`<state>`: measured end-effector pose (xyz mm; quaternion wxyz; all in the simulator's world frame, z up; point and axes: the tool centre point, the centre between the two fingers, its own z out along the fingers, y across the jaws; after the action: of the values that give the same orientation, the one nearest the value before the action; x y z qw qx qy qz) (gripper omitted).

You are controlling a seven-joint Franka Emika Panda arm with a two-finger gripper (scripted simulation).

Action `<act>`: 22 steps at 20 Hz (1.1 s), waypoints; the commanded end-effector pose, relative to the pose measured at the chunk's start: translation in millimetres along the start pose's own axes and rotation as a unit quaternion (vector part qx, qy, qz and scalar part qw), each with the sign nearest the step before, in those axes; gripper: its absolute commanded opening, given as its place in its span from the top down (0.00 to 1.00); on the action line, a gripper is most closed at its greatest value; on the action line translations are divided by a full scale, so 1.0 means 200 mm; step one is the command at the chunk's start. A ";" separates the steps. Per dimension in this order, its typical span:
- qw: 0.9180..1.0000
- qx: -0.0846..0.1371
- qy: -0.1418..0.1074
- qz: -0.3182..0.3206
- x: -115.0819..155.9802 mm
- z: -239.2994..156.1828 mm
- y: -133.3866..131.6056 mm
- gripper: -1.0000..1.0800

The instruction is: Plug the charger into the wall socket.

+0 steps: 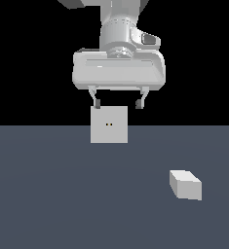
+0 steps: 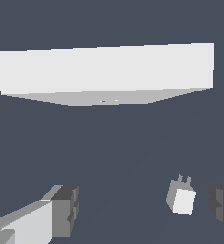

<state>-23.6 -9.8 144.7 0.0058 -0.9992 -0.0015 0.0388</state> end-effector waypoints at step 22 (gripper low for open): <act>0.998 -0.003 0.038 0.058 -0.26 0.26 0.30 0.04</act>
<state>-72.4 -62.5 102.2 0.0012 -0.9987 0.0499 0.0055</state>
